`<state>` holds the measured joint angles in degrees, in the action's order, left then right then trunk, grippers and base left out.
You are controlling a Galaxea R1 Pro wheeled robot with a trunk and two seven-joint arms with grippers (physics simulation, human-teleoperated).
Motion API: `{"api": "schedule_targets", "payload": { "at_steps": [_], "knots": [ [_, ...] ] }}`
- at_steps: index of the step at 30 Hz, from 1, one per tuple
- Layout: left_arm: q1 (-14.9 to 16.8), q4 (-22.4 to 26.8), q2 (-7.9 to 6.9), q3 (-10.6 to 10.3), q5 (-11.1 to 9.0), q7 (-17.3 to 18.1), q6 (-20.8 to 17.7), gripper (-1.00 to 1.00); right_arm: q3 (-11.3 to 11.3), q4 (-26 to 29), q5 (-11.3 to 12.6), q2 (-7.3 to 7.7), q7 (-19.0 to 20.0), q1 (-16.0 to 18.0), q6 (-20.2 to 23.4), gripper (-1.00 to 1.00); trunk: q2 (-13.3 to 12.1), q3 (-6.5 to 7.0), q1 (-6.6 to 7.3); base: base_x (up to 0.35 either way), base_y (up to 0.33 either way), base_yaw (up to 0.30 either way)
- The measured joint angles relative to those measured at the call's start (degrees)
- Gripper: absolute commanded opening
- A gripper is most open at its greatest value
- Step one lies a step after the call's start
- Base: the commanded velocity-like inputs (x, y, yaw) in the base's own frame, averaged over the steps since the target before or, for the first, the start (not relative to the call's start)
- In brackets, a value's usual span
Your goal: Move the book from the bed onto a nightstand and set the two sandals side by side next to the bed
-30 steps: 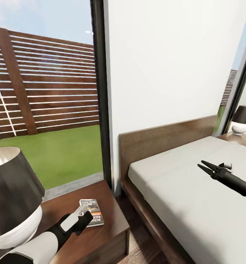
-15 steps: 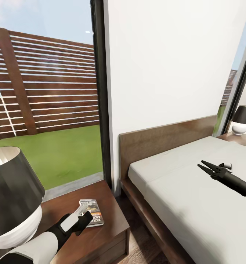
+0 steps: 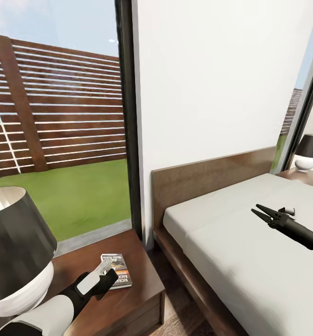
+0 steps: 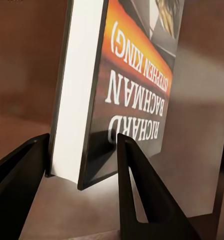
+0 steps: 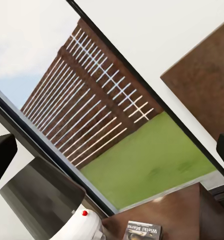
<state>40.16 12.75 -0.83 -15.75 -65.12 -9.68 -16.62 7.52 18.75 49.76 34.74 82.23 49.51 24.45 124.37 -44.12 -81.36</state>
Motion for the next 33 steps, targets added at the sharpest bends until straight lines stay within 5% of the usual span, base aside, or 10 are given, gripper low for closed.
{"api": "schedule_targets", "payload": {
  "at_steps": [13, 33],
  "knots": [
    [0.0, 0.0, 0.05, 0.3, 2.7, -0.1, 0.1, -1.0, 0.0, 0.0, 0.0, 0.0, 0.0, 0.0, 0.0, 1.0, 0.0, 0.0, 0.0, 0.0, 0.0, 0.0],
    [0.0, 0.1, 0.02, 0.5, 3.1, -0.1, 0.1, -1.0, 0.0, 0.0, 0.0, 0.0, 0.0, 0.0, 0.0, 1.0, 0.0, 0.01, 0.0, 0.0, 0.0, 0.0]
  ]
}}
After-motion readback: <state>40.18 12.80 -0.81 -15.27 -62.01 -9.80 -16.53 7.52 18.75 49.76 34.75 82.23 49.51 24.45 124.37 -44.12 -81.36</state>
